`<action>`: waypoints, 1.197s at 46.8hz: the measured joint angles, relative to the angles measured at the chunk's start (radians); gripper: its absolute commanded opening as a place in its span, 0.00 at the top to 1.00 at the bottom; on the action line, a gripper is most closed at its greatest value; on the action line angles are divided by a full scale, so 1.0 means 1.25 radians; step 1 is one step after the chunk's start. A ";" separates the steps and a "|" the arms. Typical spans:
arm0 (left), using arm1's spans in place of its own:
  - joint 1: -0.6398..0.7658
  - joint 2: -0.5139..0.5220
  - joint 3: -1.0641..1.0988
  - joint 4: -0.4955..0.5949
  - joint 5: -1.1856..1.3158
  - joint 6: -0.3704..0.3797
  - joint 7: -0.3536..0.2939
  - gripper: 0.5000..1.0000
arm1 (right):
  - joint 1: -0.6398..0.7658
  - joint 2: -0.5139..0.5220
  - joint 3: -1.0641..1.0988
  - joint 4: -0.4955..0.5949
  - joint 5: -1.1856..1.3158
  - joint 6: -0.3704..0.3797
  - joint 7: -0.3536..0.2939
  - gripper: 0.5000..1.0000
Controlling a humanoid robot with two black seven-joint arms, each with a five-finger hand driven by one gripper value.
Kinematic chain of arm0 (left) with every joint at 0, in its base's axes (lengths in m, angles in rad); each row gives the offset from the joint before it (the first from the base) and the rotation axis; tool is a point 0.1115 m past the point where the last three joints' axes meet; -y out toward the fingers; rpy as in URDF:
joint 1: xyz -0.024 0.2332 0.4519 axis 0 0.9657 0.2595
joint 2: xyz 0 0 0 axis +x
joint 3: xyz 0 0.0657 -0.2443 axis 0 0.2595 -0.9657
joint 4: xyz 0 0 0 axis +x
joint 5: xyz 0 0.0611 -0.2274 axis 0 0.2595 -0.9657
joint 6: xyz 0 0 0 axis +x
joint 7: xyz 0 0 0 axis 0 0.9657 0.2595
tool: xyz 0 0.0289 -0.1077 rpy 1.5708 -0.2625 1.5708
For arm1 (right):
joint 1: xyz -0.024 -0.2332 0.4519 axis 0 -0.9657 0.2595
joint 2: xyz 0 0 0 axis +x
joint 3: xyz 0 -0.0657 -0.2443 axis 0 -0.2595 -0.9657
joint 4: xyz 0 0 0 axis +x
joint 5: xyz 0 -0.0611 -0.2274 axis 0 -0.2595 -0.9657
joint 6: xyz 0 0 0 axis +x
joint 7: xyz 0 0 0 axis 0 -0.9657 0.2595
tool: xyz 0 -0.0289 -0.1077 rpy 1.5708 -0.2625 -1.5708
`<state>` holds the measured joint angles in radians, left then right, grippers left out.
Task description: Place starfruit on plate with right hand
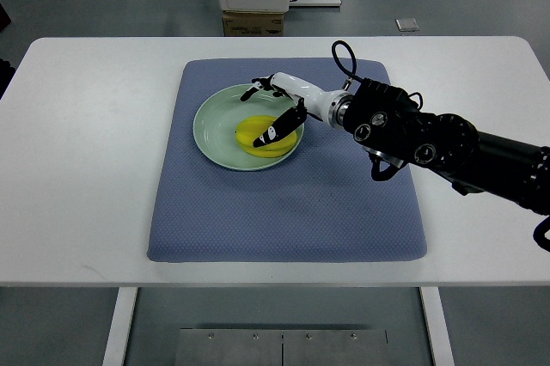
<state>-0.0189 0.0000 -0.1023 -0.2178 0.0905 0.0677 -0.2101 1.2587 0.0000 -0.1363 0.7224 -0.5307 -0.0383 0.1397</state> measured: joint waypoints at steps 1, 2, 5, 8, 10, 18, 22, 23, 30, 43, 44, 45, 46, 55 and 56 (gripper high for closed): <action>0.000 0.000 0.000 0.000 0.000 0.000 0.000 0.00 | -0.001 0.000 0.005 0.001 0.000 0.000 0.000 0.00; 0.000 0.000 0.000 0.000 0.000 0.000 0.000 0.00 | -0.001 0.000 0.009 0.001 0.000 0.000 0.001 0.00; 0.000 0.000 0.000 0.000 0.000 0.000 0.000 0.00 | -0.005 -0.012 0.027 0.003 0.000 0.000 0.001 0.00; -0.001 0.000 0.000 0.000 0.000 0.000 0.000 0.00 | -0.010 -0.034 0.040 0.005 0.000 0.000 0.001 0.00; 0.000 0.000 0.000 0.000 0.000 0.000 0.000 0.00 | -0.013 -0.049 0.048 0.006 0.000 0.000 0.001 0.00; 0.000 0.000 0.000 0.000 0.000 0.000 0.000 0.00 | -0.033 -0.107 0.086 0.008 0.000 0.002 0.002 0.00; 0.000 0.000 0.000 0.000 0.000 0.000 0.000 0.00 | -0.046 -0.130 0.112 0.007 0.000 0.002 0.002 0.00; 0.000 0.000 0.000 0.000 0.000 0.000 0.000 0.00 | -0.050 -0.134 0.119 0.007 0.000 0.002 0.001 0.00; 0.000 0.000 0.000 0.000 0.000 0.000 0.000 0.00 | -0.089 -0.166 0.189 0.005 0.000 0.001 0.001 0.00; 0.000 0.000 0.000 0.000 0.000 0.000 0.000 0.00 | -0.180 -0.171 0.364 -0.021 0.021 -0.058 -0.003 0.00; 0.000 0.000 0.000 0.000 0.000 0.000 0.000 0.00 | -0.185 -0.170 0.376 -0.022 0.029 -0.070 -0.003 0.00; 0.000 0.000 0.000 0.000 0.000 0.000 0.000 0.00 | -0.189 -0.170 0.383 -0.023 0.035 -0.078 -0.003 0.00; 0.000 0.000 0.000 0.000 0.000 0.000 0.000 0.00 | -0.192 -0.170 0.389 -0.023 0.041 -0.085 -0.003 0.00; 0.000 0.000 0.000 0.000 0.000 0.000 0.000 0.00 | -0.210 -0.167 0.416 -0.023 0.114 -0.145 -0.001 0.00; 0.000 0.000 0.000 0.000 0.000 0.000 0.000 0.00 | -0.210 -0.167 0.417 -0.023 0.121 -0.151 -0.001 0.00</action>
<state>-0.0190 0.0000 -0.1024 -0.2181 0.0905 0.0673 -0.2101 0.9958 -0.2085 0.3846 0.6931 -0.3799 -0.2266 0.1391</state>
